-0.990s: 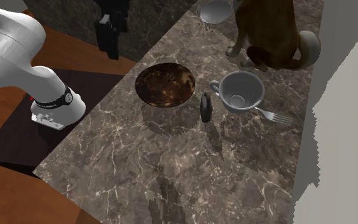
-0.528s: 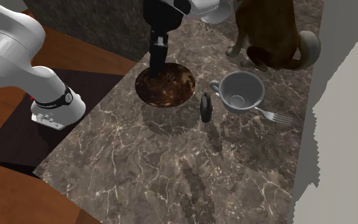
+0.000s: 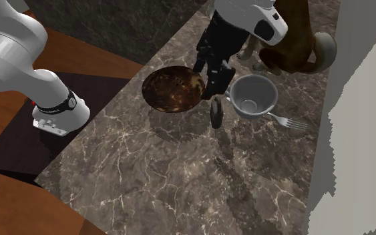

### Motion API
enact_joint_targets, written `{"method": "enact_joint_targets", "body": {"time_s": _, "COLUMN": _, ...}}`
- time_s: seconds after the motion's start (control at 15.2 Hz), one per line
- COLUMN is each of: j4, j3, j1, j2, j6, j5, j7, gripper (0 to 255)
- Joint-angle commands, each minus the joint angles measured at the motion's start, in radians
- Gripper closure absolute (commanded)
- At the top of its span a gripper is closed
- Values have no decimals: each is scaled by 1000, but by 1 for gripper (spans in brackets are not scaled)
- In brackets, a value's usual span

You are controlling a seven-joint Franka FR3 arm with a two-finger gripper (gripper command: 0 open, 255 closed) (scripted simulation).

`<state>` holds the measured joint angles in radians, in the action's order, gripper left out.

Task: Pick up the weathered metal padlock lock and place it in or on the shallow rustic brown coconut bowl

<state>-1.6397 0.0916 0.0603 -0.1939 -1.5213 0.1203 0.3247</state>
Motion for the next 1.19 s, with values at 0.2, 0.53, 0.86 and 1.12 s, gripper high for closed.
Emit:
{"method": "enact_joint_targets", "body": {"time_s": 0.2, "j4": 271, "j3": -6, "j1": 7, "j2": -236, "j6": 66, "j5": 45, "j7": 62, "gripper": 0}}
{"method": "enact_joint_targets", "body": {"time_s": 0.53, "j4": 166, "j3": -4, "j1": 2, "j2": -208, "j6": -11, "j5": 48, "j7": 56, "gripper": 0}}
{"method": "enact_joint_targets", "body": {"time_s": 0.86, "j4": 118, "j3": -3, "j1": -1, "j2": -197, "j6": -49, "j5": 50, "j7": 54, "gripper": 0}}
{"method": "enact_joint_targets", "body": {"time_s": 1.12, "j4": 118, "j3": -3, "j1": -1, "j2": -197, "j6": -49, "j5": 50, "j7": 54, "gripper": 0}}
